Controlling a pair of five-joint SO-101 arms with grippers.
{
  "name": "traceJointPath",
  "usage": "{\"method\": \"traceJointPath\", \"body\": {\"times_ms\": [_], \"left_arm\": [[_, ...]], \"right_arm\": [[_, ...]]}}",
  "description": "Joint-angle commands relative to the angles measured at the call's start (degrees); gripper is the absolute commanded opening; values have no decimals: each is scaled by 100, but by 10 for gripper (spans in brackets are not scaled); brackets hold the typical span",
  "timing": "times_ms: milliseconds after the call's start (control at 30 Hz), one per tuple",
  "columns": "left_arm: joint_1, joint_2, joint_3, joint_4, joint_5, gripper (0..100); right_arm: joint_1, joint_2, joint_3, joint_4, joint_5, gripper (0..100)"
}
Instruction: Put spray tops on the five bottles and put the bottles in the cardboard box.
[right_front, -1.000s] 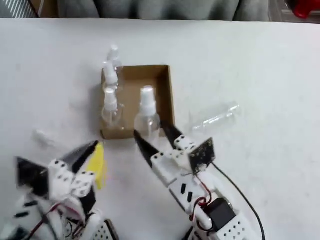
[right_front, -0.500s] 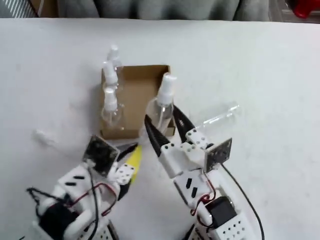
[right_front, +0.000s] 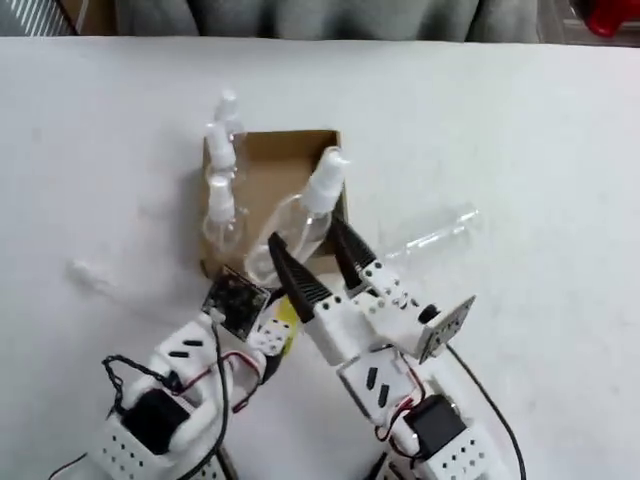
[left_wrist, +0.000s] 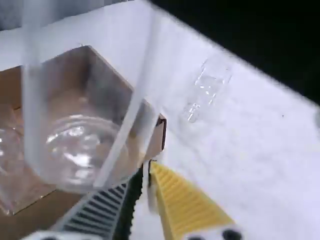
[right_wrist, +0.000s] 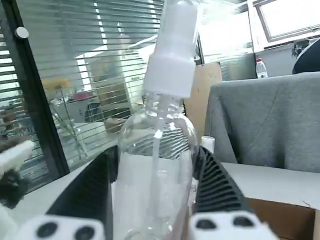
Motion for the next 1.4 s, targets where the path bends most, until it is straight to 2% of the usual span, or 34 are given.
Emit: {"method": "traceJointPath", "body": {"times_ms": [0, 133, 233, 400, 633, 900, 1133, 1367], "left_arm": [[-57, -84, 316, -738, -44, 20], [-497, -84, 607, -1415, -44, 20], [-848, -66, 651, -1626, -44, 20], [-1015, -66, 642, -1600, -44, 20], [-1024, -66, 642, -1600, -44, 20], [-1358, -66, 642, -1644, -44, 20], [-1305, -66, 642, -1644, -35, 20], [-1358, -75, 642, -1609, -70, 20]], "right_arm": [[-119, -22, 53, 66, -53, 16], [-233, -22, 44, 374, -53, 16], [-382, -31, 18, 655, -53, 16], [-453, -31, -237, 1270, -44, 16], [-426, -31, -237, 1437, -9, 16], [-462, -40, -756, 2721, 132, 16], [154, -31, -193, 1077, -44, 16], [338, -31, -88, 919, -44, 16]]}}
